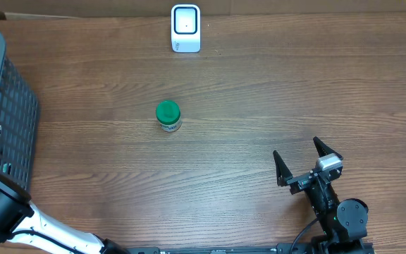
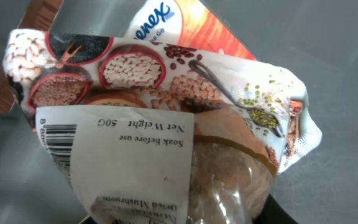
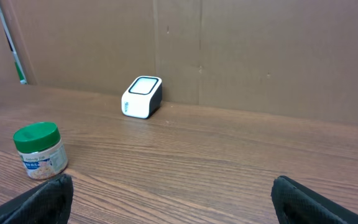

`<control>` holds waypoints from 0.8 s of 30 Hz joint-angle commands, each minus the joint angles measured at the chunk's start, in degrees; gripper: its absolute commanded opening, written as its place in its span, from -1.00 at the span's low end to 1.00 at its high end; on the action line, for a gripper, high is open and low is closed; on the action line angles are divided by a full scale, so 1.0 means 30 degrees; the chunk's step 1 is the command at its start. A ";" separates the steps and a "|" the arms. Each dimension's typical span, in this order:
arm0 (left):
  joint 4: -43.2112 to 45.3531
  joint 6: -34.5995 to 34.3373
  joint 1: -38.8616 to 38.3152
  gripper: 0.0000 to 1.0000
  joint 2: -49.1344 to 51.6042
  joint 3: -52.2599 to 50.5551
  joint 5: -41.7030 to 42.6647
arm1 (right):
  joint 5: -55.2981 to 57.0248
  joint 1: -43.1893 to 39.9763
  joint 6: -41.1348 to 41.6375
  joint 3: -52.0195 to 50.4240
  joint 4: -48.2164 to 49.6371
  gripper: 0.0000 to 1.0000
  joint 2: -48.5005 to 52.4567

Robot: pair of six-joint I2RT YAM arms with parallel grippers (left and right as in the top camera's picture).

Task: Scan the item barcode
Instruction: 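Grasp the dried mushroom bag in the basket with the left gripper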

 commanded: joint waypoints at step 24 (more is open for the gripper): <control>-0.4860 -0.5209 -0.1872 -0.92 -0.5923 0.6295 -0.0044 | -0.0087 0.0066 0.0080 -0.0204 0.0087 1.00 -0.0189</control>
